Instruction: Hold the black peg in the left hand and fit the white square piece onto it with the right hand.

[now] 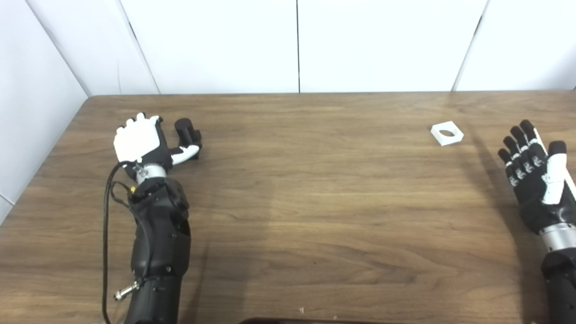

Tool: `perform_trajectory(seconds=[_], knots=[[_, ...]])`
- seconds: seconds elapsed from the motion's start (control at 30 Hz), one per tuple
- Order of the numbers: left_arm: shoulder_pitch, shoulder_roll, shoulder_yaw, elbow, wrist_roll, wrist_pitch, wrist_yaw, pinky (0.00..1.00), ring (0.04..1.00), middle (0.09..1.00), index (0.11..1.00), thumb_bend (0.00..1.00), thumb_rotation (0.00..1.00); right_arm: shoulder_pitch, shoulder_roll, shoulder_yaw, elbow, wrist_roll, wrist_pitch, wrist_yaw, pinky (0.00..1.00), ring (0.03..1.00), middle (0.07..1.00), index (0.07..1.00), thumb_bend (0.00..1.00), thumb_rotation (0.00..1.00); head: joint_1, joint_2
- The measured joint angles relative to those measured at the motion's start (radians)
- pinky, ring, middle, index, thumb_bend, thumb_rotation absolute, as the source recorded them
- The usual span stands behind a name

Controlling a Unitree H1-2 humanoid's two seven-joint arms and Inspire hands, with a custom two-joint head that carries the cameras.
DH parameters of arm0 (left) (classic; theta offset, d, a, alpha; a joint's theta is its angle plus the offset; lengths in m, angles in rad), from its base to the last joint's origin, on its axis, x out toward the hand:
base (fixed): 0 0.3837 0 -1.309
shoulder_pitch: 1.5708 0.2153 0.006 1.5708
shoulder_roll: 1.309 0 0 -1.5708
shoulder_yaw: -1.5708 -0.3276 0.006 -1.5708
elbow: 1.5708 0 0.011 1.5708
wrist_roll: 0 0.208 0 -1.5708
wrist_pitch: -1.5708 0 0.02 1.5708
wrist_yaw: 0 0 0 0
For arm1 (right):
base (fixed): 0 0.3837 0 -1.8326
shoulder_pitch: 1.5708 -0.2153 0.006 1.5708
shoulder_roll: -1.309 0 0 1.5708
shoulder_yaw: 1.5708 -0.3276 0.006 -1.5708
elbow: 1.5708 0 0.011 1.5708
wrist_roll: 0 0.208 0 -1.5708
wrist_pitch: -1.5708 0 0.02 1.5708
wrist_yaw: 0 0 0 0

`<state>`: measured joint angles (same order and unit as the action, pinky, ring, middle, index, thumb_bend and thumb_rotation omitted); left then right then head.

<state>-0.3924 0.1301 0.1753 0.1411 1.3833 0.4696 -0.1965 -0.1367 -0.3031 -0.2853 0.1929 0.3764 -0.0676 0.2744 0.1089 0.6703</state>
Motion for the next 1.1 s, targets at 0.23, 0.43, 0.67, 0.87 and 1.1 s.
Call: perform_trajectory(seconds=[0.23, 0.43, 0.67, 0.87, 1.1], knots=[[-0.016, -0.001, -0.002, 0.055, 0.012, 0.000, -0.004, 1.00, 1.000, 0.996, 0.840, 0.74, 0.50, 0.000, -0.002, 0.000, 0.001, 0.006, 0.000, 0.004, 1.00, 1.000, 1.000, 1.000, 0.63, 0.98, 0.000, 0.000], [-0.028, -0.001, 0.000, 0.098, 0.018, 0.000, 0.002, 1.00, 1.000, 1.000, 0.837, 0.76, 0.53, 0.001, -0.003, 0.001, 0.001, 0.003, 0.000, 0.003, 1.00, 1.000, 1.000, 1.000, 0.65, 0.97, -0.008, 0.000], [-0.044, -0.016, 0.022, 0.136, 0.059, -0.001, -0.008, 1.00, 1.000, 0.992, 0.819, 0.77, 0.50, 0.003, -0.006, 0.002, 0.000, -0.002, 0.000, 0.002, 1.00, 1.000, 1.000, 1.000, 0.64, 0.96, -0.008, 0.003], [-0.050, -0.030, 0.032, 0.140, 0.065, -0.002, -0.007, 1.00, 1.000, 0.984, 0.797, 0.78, 0.46, 0.005, -0.008, 0.001, 0.001, -0.003, -0.003, 0.003, 1.00, 1.000, 1.000, 1.000, 0.62, 0.95, -0.012, 0.002], [-0.063, -0.030, 0.034, 0.155, 0.065, -0.002, 0.001, 1.00, 1.000, 0.979, 0.760, 0.77, 0.44, 0.006, -0.009, 0.002, 0.000, -0.007, -0.003, 0.003, 1.00, 1.000, 1.000, 1.000, 0.60, 0.93, -0.015, 0.003]])
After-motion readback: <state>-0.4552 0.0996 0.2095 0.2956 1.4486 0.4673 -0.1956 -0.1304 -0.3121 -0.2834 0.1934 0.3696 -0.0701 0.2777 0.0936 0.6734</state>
